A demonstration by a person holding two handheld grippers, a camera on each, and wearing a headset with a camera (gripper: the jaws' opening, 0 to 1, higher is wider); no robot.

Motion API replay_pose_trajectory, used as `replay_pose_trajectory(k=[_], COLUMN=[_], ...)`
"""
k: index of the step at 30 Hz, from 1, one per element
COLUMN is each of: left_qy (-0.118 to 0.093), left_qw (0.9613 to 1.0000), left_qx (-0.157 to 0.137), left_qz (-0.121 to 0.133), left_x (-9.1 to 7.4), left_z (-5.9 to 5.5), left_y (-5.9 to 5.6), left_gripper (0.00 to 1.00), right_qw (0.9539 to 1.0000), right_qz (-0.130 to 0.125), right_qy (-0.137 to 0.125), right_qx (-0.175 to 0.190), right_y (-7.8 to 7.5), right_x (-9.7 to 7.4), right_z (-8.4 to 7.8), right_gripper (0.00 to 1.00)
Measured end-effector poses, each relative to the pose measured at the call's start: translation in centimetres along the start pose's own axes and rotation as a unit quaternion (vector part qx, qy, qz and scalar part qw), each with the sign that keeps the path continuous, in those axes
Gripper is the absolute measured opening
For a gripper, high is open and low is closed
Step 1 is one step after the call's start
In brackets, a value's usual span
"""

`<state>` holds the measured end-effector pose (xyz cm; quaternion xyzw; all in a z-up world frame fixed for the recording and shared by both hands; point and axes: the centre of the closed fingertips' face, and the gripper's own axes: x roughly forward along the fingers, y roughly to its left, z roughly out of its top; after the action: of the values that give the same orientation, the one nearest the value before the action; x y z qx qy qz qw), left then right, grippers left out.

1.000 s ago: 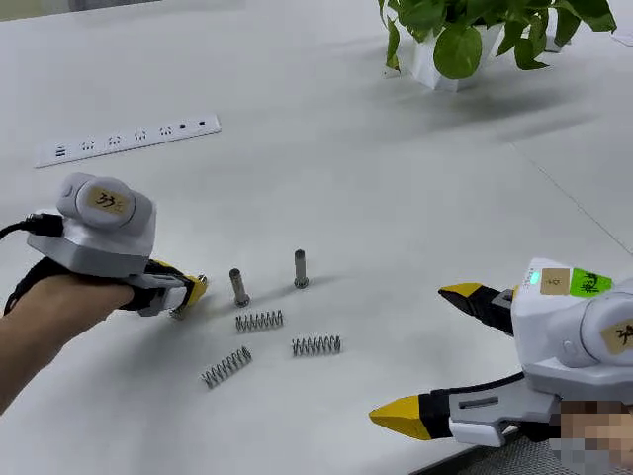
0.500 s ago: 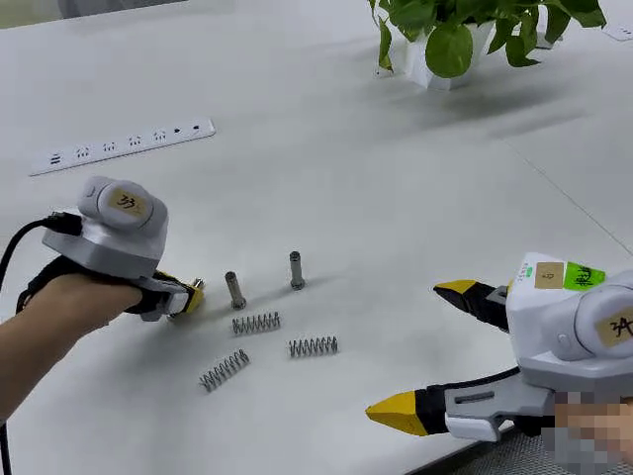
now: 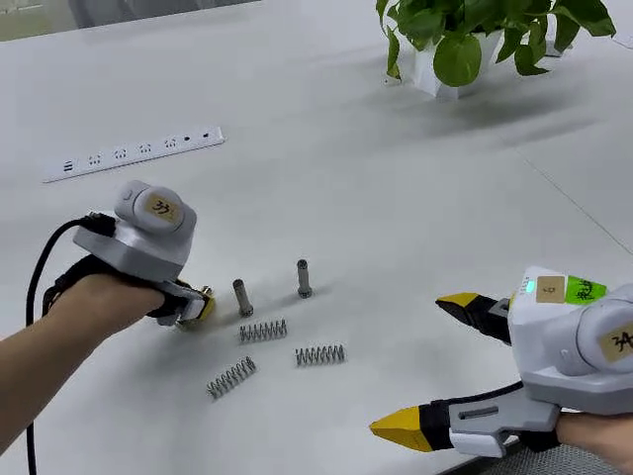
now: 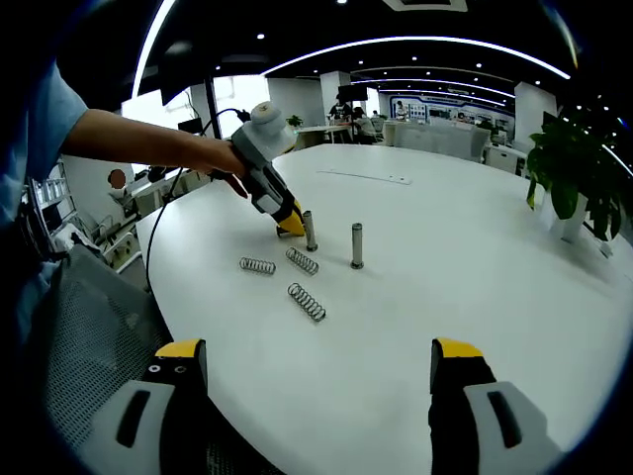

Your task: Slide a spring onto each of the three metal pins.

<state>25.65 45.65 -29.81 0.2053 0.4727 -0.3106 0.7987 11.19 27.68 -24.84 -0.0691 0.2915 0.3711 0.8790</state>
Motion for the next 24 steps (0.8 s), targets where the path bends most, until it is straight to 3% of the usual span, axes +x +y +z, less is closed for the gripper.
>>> replay_pose_trajectory(k=[12, 17, 21, 24], left_qy=[0.016, 0.016, 0.007, -0.013], left_qw=[0.9996, 0.9998, 0.9999, 0.9996], left_qx=[0.019, 0.011, -0.002, -0.026], left_qz=[0.012, 0.009, 0.012, 0.004], left_x=[-0.07, -0.07, -0.13, -0.21], left_z=[-0.25, -0.29, -0.37, -0.37], left_y=[0.13, 0.14, 0.18, 0.22], left_gripper=[0.1, 0.09, 0.08, 0.08], right_qw=[1.0, 1.0, 0.9999, 0.9999], right_qz=[0.003, 0.004, 0.004, 0.004], right_qy=[0.002, 0.003, 0.006, 0.006], right_qx=[-0.002, -0.005, -0.009, -0.01], right_y=[0.16, 0.21, 0.29, 0.33], right_x=[0.07, 0.11, 0.15, 0.15], right_z=[-0.05, -0.09, -0.19, -0.18], right_gripper=[0.95, 0.95, 0.95, 0.95])
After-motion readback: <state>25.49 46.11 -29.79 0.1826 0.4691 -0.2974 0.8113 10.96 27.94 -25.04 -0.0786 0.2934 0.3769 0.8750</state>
